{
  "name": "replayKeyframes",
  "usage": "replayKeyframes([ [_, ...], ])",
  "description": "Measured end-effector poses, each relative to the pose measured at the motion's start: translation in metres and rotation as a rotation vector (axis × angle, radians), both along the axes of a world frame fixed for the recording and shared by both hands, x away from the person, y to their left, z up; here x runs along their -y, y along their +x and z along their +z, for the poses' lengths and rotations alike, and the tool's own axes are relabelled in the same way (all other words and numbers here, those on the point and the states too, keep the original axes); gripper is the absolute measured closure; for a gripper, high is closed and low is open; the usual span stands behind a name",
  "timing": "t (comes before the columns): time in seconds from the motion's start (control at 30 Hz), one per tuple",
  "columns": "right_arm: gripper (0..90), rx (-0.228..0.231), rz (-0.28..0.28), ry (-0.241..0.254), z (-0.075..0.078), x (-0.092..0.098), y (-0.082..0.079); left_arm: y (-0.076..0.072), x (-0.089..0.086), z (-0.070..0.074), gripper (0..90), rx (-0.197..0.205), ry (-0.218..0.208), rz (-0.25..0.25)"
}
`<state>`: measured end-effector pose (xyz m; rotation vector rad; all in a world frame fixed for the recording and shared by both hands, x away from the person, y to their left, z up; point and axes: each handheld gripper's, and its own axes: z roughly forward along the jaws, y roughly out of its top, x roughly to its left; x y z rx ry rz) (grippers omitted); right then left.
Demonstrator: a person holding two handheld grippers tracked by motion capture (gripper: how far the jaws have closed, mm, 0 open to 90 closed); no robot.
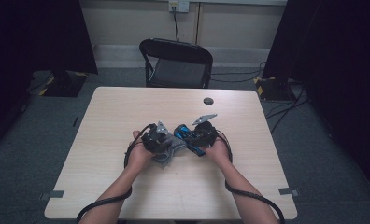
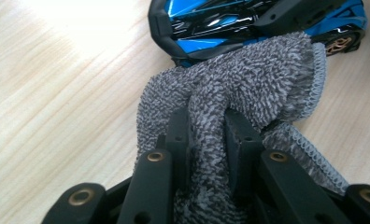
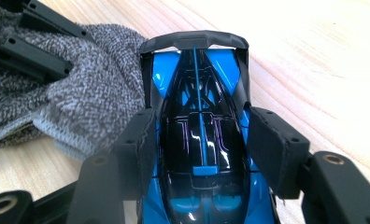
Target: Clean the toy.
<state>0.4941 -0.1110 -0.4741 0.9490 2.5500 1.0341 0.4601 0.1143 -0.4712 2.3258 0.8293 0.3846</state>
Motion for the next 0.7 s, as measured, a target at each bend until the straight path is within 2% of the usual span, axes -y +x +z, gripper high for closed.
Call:
replayKeyframes([
  [0.17, 43.5, 0.001, -0.001, 0.002, 0.0, 0.0, 0.0, 0.002, -0.006, 0.001, 73.7, 0.006, -0.001, 0.027],
  [0.27, 43.4, 0.001, -0.001, 0.003, 0.0, 0.0, 0.0, 0.004, -0.011, 0.001, 73.6, 0.006, -0.01, 0.07],
  [0.57, 43.4, 0.0, -0.004, 0.01, -0.001, 0.001, 0.0, 0.007, -0.027, 0.003, 73.7, 0.01, -0.012, 0.126],
  [0.7, 43.3, -0.001, -0.004, 0.008, 0.0, 0.001, 0.0, 0.005, -0.034, 0.006, 73.9, 0.005, -0.028, 0.139],
])
